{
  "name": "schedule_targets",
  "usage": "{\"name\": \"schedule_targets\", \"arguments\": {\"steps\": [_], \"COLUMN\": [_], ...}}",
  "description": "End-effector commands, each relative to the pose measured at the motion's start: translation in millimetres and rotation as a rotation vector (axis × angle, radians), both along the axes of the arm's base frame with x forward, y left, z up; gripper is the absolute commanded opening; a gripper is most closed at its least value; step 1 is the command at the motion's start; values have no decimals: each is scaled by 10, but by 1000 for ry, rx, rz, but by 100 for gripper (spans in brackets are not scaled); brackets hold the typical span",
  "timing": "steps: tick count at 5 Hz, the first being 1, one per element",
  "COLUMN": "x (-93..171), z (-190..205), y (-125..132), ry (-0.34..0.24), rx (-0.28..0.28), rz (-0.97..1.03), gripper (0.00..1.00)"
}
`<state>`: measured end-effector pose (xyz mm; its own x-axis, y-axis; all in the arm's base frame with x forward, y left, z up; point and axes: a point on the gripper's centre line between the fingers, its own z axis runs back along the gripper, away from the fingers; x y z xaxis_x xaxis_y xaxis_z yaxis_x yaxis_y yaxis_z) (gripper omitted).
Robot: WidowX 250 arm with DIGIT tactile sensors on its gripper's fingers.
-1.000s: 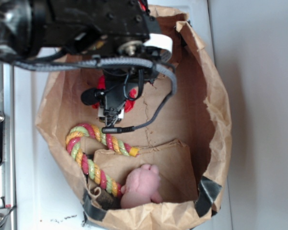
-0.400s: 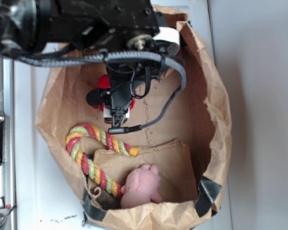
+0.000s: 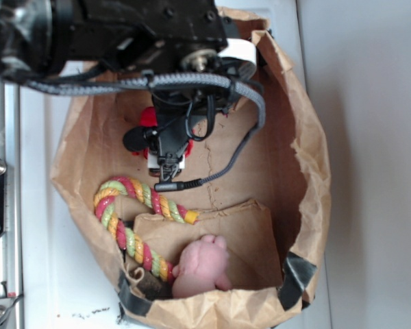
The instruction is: Grab the red paper.
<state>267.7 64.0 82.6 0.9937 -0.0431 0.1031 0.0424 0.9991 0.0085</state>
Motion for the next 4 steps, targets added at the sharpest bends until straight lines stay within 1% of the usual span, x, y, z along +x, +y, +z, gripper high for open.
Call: {"name": "schedule_targets", "arguments": {"steps": [1,2,3,4], "x": [120,135,180,195], "z": [94,33,-45,-93], "y": [-15,-70,-139,-151], "ry": [-77,-98,-101,-94], "rx": [3,-6,-9,-4], "rz": [-47,-51,-57,-60], "gripper": [100,100,100,100]}}
